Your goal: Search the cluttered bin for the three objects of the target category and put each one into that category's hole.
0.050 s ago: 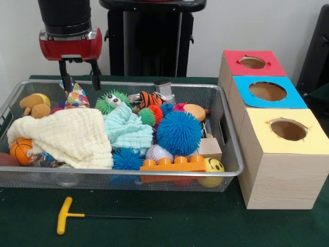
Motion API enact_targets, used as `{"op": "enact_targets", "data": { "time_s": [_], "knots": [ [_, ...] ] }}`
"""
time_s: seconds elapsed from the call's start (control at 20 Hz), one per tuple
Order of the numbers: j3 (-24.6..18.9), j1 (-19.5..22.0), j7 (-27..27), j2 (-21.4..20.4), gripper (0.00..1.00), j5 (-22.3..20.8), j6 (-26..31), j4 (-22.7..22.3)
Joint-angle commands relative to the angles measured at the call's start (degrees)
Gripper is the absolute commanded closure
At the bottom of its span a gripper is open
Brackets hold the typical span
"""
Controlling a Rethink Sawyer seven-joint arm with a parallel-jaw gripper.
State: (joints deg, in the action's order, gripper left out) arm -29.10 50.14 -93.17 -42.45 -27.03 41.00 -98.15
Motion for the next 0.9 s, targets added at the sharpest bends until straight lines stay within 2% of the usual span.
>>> {"op": "enact_targets", "data": {
  "time_s": [0.05,0.45,0.9],
  "knots": [
    [-4.31,3.21,12.34,0.32,0.0,-4.11,-0.73,-5.67],
    [-5.27,4.04,11.07,0.61,0.0,-6.01,-0.63,-6.04],
    [-5.15,2.87,8.69,2.64,0.0,-7.96,-2.03,-5.84]
  ]
}}
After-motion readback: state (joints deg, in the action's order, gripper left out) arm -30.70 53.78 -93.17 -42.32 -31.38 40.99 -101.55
